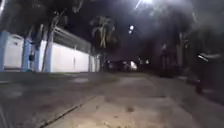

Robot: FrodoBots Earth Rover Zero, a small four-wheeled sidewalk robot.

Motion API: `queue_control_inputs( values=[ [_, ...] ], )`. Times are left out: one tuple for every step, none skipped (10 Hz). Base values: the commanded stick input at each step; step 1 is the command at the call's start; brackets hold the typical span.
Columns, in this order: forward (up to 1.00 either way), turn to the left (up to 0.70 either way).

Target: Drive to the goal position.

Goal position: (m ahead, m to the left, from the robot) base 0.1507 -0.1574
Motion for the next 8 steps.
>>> queue_control_inputs(
  values=[
    [0.3, 0.0],
    [0.0, 0.0],
    [0.0, 0.0],
    [0.0, 0.0],
    [0.0, 0.0],
    [0.0, 0.0],
    [0.0, 0.0],
    [0.0, 0.0]
  ],
)
